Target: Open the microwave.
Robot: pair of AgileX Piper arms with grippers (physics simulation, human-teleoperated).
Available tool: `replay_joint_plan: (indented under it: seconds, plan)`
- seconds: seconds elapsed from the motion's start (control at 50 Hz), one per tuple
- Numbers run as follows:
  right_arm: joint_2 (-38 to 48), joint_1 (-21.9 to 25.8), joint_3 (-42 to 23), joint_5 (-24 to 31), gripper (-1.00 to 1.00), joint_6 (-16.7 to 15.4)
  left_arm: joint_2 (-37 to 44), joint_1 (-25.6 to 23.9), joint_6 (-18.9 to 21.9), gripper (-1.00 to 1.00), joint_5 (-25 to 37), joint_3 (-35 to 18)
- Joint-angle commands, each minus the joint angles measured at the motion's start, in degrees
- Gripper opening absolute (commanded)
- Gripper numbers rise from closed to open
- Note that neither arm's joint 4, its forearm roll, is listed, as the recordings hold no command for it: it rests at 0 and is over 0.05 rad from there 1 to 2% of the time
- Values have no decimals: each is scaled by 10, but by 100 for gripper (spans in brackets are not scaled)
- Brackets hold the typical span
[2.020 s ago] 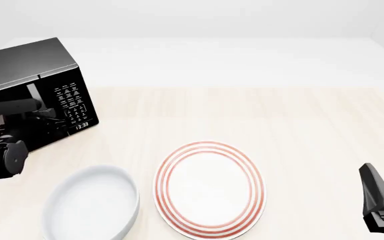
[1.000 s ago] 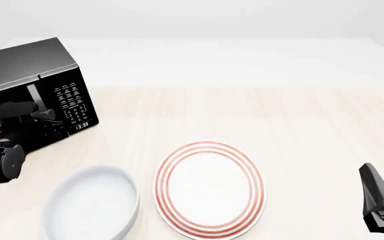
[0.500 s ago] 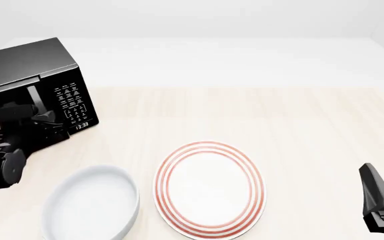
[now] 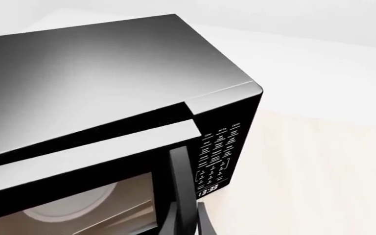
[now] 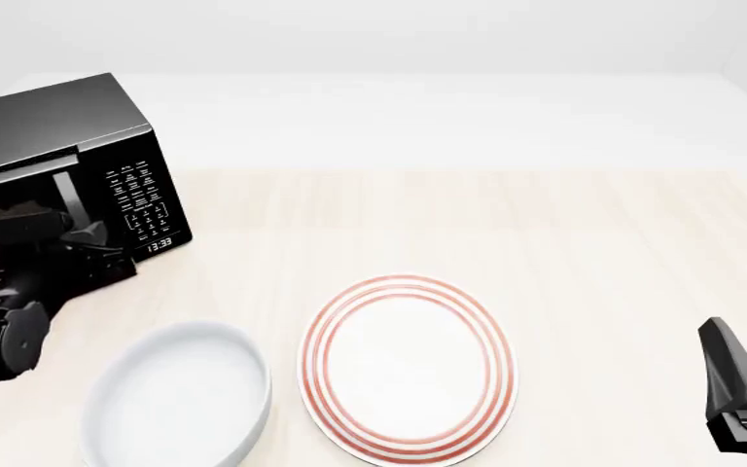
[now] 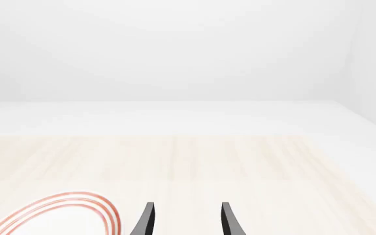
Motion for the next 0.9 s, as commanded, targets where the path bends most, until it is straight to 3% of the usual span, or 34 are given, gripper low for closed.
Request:
replay_joint_plan:
  seconds: [0.02,0.9]
  plan:
    - [0,0,0,0,100,0,-3,-10,-3,-100,-6,12]
    - [0,0,0,0,100,0,-18,-21,-13,-100,-61,80]
